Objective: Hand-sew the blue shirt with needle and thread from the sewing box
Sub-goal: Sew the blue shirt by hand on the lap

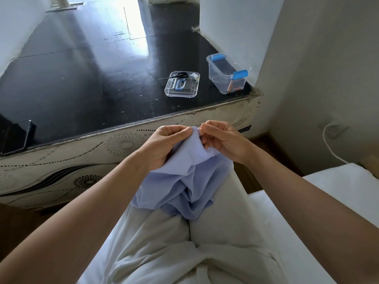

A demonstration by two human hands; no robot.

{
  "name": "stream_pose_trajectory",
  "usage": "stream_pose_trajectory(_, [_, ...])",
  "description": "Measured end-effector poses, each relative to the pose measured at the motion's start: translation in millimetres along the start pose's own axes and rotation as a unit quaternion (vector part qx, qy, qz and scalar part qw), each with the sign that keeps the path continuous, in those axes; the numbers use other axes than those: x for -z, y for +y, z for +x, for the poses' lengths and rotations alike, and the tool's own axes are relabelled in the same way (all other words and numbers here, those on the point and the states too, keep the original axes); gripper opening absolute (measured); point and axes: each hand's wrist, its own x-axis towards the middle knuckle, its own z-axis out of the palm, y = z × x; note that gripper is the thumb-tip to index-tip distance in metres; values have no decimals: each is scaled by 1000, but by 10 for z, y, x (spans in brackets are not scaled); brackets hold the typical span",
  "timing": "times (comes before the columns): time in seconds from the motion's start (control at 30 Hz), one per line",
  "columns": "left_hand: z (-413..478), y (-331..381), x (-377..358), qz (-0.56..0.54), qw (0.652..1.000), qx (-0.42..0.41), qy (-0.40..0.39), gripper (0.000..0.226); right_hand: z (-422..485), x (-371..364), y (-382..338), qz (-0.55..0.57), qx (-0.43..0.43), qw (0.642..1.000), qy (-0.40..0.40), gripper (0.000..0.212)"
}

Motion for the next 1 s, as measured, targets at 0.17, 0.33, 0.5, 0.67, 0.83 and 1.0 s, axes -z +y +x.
stream_pose_trajectory(0.17, [-1, 4, -43, 1, 1000, 5, 6, 20, -10, -28, 21, -28, 1, 1000, 1, 31])
stream_pose_trajectory(0.33, [12, -44, -28, 80, 996, 4, 29, 21, -25, -8, 3, -35, 7, 999, -2, 33])
stream_pose_trajectory(0.5, [44, -57, -63, 76, 995, -4, 61, 22, -40, 32, 24, -110, 29, 993, 34, 26])
stream_pose_trajectory(0.67, [89, -70, -73, 56, 990, 2, 130, 24, 25, -22, 41, -245, 157, 940, 178, 13])
stream_pose_trajectory(0.83, [93, -49, -108, 47, 990, 0, 136, 22, 34, -135, -46, -320, 220, 908, 161, 9])
stream_pose_trajectory(1.0, [85, -46, -107, 79, 988, 4, 135, 21, 89, -123, -13, -379, 259, 874, 161, 7])
